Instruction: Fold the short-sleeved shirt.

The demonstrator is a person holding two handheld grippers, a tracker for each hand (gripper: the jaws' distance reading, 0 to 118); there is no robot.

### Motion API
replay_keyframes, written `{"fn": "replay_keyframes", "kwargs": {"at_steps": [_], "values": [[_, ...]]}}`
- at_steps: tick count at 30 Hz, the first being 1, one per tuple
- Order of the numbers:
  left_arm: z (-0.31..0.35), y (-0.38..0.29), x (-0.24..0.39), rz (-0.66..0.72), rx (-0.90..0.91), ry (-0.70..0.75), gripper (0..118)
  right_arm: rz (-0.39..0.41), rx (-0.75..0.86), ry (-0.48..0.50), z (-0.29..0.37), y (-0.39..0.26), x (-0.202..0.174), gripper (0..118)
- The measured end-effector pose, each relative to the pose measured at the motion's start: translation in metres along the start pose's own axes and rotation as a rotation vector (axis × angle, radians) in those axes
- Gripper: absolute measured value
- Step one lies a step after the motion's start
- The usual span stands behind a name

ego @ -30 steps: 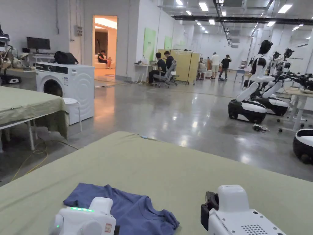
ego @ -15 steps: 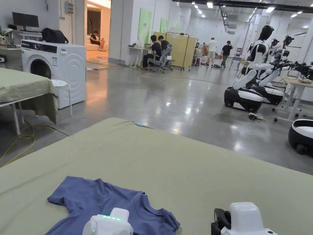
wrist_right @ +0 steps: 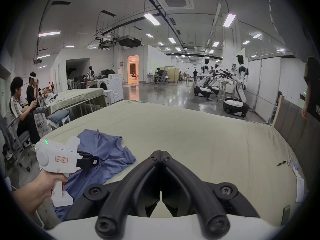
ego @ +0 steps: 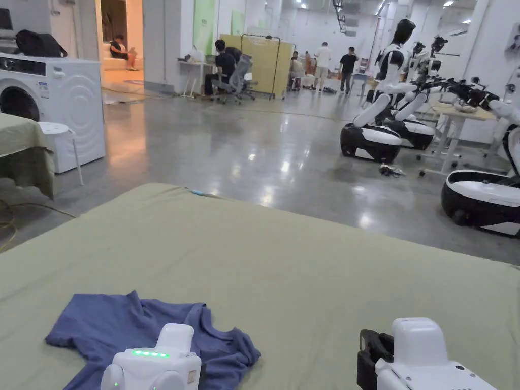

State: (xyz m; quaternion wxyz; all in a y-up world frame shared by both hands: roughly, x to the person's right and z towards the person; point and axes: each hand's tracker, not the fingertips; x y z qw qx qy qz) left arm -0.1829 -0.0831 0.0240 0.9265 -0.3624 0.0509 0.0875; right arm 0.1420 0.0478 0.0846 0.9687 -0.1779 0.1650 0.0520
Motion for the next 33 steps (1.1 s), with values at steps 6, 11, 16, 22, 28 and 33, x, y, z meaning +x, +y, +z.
{"fn": "replay_keyframes", "kwargs": {"at_steps": [6,11,16,22,28,33], "values": [[0.019,0.028,0.123,-0.13,0.048,-0.176,7,-0.016,0.016,-0.118,0.037,-0.008,0.059,1],[0.005,0.035,0.252,-0.237,0.086,-0.345,7,-0.058,0.016,-0.223,0.068,-0.018,0.124,1],[0.037,0.039,0.378,-0.317,0.143,-0.543,7,-0.077,0.002,-0.338,0.096,-0.034,0.184,1],[0.012,0.005,0.466,-0.404,0.028,-0.561,7,-0.115,-0.015,-0.42,0.118,-0.057,0.238,1],[-0.029,-0.029,0.476,-0.386,-0.085,-0.513,8,-0.164,-0.033,-0.453,0.122,-0.073,0.267,1],[0.018,-0.022,0.463,-0.436,0.109,-0.461,94,-0.183,-0.034,-0.436,0.123,-0.076,0.262,1]]}}
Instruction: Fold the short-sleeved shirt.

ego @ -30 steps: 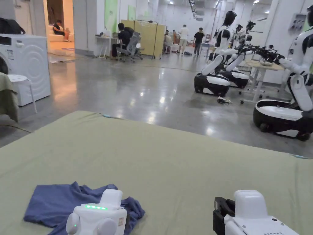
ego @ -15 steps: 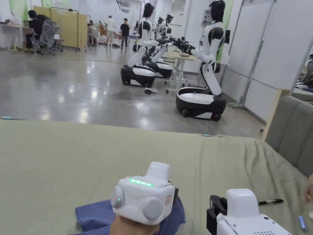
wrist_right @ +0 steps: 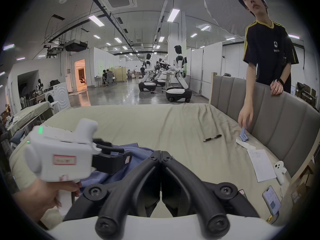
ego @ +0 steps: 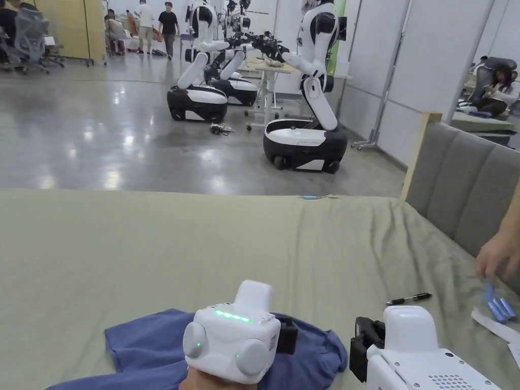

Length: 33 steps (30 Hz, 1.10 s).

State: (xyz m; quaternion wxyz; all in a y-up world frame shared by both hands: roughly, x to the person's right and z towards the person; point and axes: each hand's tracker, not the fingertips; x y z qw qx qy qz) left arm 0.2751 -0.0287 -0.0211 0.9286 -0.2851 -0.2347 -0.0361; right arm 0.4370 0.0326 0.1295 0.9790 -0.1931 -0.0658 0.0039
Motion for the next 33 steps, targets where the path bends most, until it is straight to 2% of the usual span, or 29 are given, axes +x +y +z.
{"fn": "replay_keyframes", "kwargs": {"at_steps": [6,7,8,9,10,12,13,15,17,20,23,24,25,26,27,31,33], "values": [[0.11,-0.027,-0.01,0.005,0.074,-0.069,92,-0.009,0.006,0.045,0.022,-0.007,-0.022,1],[0.128,-0.037,-0.014,0.01,0.053,-0.096,82,-0.008,0.009,0.057,0.026,-0.012,-0.028,1],[0.141,-0.047,-0.017,0.012,0.042,-0.112,50,-0.009,0.005,0.063,0.028,-0.015,-0.032,1],[0.156,-0.059,-0.02,0.002,0.036,-0.086,6,-0.014,-0.009,0.075,0.029,-0.02,-0.038,1],[0.168,-0.071,-0.026,-0.011,0.035,-0.018,4,-0.025,-0.022,0.089,0.03,-0.024,-0.043,1],[0.183,-0.093,-0.045,-0.001,0.013,0.065,4,-0.043,-0.049,0.113,0.032,-0.032,-0.054,1],[0.19,-0.101,-0.061,0.035,-0.028,0.033,4,-0.043,-0.056,0.127,0.033,-0.034,-0.059,1],[0.201,-0.116,-0.101,0.099,-0.046,0.107,4,-0.022,-0.066,0.145,0.034,-0.038,-0.072,1],[0.213,-0.127,-0.148,0.132,-0.062,0.253,4,0.007,-0.073,0.159,0.034,-0.039,-0.081,1],[0.211,-0.136,-0.244,0.253,-0.161,0.387,4,0.033,-0.077,0.174,0.032,-0.037,-0.091,1],[0.197,-0.14,-0.318,0.37,-0.227,0.443,8,0.033,-0.077,0.175,0.026,-0.033,-0.092,1],[0.189,-0.14,-0.332,0.4,-0.268,0.428,25,0.024,-0.08,0.177,0.023,-0.033,-0.092,1],[0.179,-0.141,-0.342,0.402,-0.302,0.432,65,0.017,-0.084,0.178,0.019,-0.032,-0.093,1],[0.171,-0.138,-0.335,0.376,-0.31,0.425,88,0.016,-0.088,0.176,0.015,-0.032,-0.093,1],[0.162,-0.138,-0.335,0.359,-0.294,0.426,92,0.018,-0.092,0.17,0.012,-0.032,-0.094,1],[0.119,-0.138,-0.325,0.284,-0.361,0.434,92,0.036,-0.105,0.146,0.001,-0.031,-0.088,1],[0.102,-0.14,-0.321,0.249,-0.396,0.42,86,0.029,-0.114,0.137,-0.005,-0.029,-0.076,1]]}}
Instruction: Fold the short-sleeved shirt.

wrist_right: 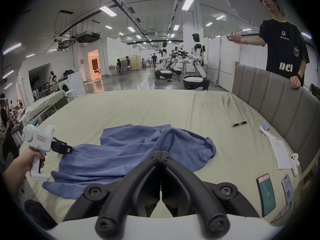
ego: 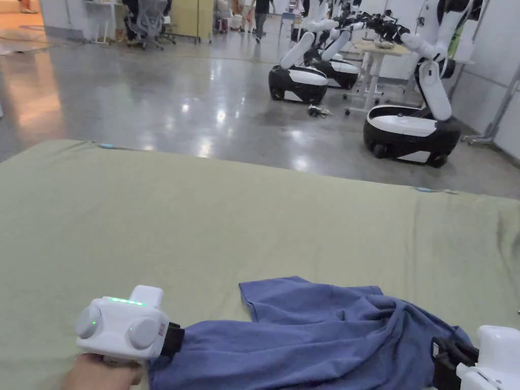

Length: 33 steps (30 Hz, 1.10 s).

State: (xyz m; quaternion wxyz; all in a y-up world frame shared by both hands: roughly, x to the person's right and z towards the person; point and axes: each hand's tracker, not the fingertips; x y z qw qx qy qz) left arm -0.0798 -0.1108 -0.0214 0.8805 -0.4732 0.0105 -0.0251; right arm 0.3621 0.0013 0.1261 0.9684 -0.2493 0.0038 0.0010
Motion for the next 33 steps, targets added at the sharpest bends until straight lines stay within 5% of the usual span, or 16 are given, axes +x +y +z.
{"fn": "replay_keyframes", "kwargs": {"at_steps": [4,11,12,13,14,16,20,21,22,23,28,33], "values": [[0.014,-0.006,0.027,-0.127,0.065,0.001,9,-0.01,-0.027,-0.109,-0.019,0.006,0.046,1],[0.054,-0.011,0.037,-0.125,0.168,-0.007,9,-0.064,-0.167,-0.202,-0.102,0.024,0.139,11],[0.062,-0.009,0.036,-0.111,0.181,-0.017,9,-0.098,-0.206,-0.175,-0.12,0.024,0.149,31],[0.074,-0.008,0.037,-0.1,0.194,-0.027,9,-0.113,-0.251,-0.155,-0.136,0.023,0.155,67],[0.079,-0.006,0.037,-0.098,0.2,-0.032,9,-0.129,-0.271,-0.141,-0.151,0.02,0.16,90],[0.087,-0.004,0.037,-0.097,0.21,-0.037,9,-0.096,-0.29,-0.158,-0.177,0.013,0.162,101],[0.093,0.0,0.039,-0.097,0.224,-0.036,9,-0.081,-0.417,-0.134,-0.212,-0.005,0.161,97],[0.09,0.003,0.037,-0.097,0.221,-0.042,9,-0.083,-0.448,-0.118,-0.214,-0.008,0.16,82],[0.088,0.004,0.038,-0.1,0.215,-0.043,9,-0.069,-0.466,-0.11,-0.211,-0.01,0.157,38],[0.087,0.005,0.039,-0.107,0.208,-0.039,9,-0.057,-0.465,-0.082,-0.208,-0.01,0.155,11],[0.093,0.015,0.027,-0.075,0.24,-0.082,7,-0.163,-0.328,-0.042,-0.164,0.025,0.162,10],[0.148,0.044,0.003,-0.036,0.381,-0.048,7,-0.141,-0.163,-0.041,-0.096,0.104,0.166,10]]}}
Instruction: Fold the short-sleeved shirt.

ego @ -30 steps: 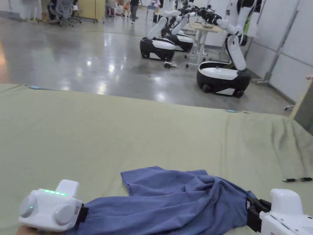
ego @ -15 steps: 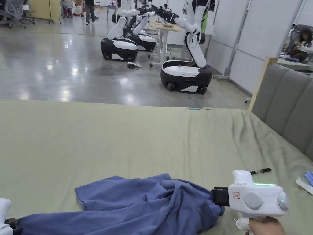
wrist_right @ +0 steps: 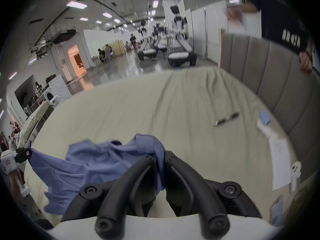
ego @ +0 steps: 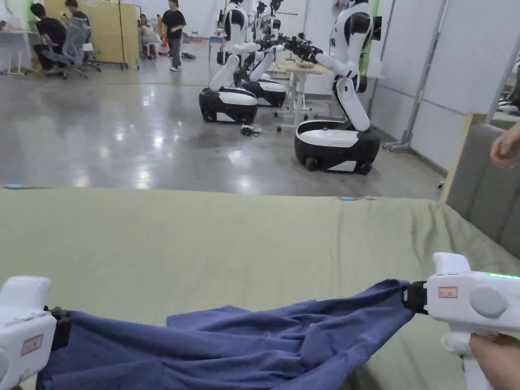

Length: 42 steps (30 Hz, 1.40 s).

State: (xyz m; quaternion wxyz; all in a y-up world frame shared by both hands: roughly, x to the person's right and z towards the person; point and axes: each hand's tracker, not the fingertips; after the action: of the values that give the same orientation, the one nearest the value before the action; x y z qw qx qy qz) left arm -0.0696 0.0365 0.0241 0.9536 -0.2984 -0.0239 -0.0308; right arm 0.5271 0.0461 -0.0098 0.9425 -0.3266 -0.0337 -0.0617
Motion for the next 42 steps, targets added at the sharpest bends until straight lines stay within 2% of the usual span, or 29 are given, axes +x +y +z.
{"fn": "replay_keyframes", "kwargs": {"at_steps": [6,10,14,20,23,29,33,35,38,42], "values": [[0.057,0.092,-0.025,0.009,0.164,0.04,7,0.053,0.157,0.025,0.082,0.09,-0.018,10],[0.081,0.153,-0.041,0.029,0.264,0.064,7,0.02,0.253,0.065,0.131,0.147,-0.03,10],[0.09,0.21,-0.05,0.018,0.315,0.107,7,0.027,0.378,0.056,0.166,0.199,-0.039,10],[0.066,0.287,-0.08,0.167,0.4,0.083,7,0.015,0.496,0.033,0.184,0.258,-0.051,10],[0.048,0.311,-0.089,0.186,0.412,0.096,7,0.01,0.52,0.013,0.171,0.275,-0.055,10],[-0.018,0.316,-0.083,0.113,0.345,0.191,7,0.003,0.484,0.0,0.104,0.275,-0.056,10],[-0.065,0.287,-0.067,0.119,0.302,0.18,7,-0.033,0.421,-0.019,0.039,0.246,-0.053,10],[-0.086,0.271,-0.064,0.157,0.267,0.151,7,-0.052,0.385,-0.061,0.012,0.228,-0.051,10],[-0.089,0.251,-0.053,0.147,0.242,0.127,7,-0.072,0.342,-0.064,-0.006,0.207,-0.042,10],[-0.07,0.224,-0.048,0.127,0.217,0.115,7,-0.094,0.317,-0.05,0.006,0.179,-0.025,10]]}}
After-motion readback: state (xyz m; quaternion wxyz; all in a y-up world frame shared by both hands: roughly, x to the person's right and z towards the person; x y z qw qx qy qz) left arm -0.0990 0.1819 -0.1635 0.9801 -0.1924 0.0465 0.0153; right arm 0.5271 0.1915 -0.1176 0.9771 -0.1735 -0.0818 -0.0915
